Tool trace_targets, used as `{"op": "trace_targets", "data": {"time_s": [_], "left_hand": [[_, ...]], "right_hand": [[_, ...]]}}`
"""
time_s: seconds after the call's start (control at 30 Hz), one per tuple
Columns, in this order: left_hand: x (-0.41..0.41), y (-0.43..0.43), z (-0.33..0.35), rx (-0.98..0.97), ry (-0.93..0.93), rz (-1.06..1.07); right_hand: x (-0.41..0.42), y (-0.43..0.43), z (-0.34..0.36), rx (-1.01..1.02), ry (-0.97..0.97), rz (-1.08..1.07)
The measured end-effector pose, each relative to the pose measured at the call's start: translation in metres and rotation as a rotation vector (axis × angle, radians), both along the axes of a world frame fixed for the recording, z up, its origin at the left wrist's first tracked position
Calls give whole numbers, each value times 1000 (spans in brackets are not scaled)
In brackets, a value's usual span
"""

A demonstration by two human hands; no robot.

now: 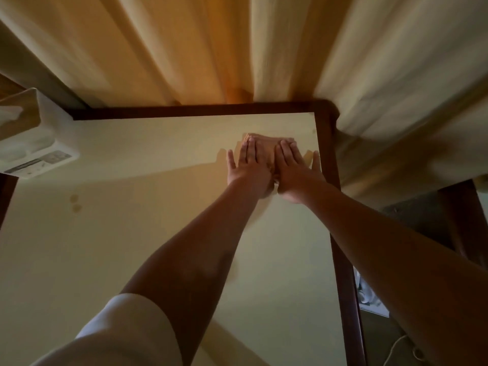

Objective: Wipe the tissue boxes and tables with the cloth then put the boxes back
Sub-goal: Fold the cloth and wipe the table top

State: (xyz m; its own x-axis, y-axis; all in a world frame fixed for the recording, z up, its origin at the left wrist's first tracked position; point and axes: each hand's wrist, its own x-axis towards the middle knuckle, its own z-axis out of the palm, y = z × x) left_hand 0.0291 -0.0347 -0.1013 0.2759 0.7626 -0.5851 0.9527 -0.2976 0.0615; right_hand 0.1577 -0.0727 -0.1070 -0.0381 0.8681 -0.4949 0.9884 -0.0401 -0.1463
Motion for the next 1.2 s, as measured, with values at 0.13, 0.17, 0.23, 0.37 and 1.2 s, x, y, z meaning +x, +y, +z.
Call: {"op": "trace_targets", "data": {"time_s": [0.13, 0.17, 0.23, 0.37, 1.2], "left_hand": [[19, 31, -4, 23, -35, -29], [25, 37, -5, 23, -37, -29], [37, 50, -6, 24, -41, -30], [57, 68, -6, 24, -44, -64], [29, -65, 1, 55, 53, -215]], "right_hand": [[19, 28, -2, 29, -1, -27], [24, 34, -1, 33, -1, -34], [34, 46, -2, 32, -10, -52], [53, 61, -4, 5, -35, -110], [40, -83, -2, -8, -26, -72]]}}
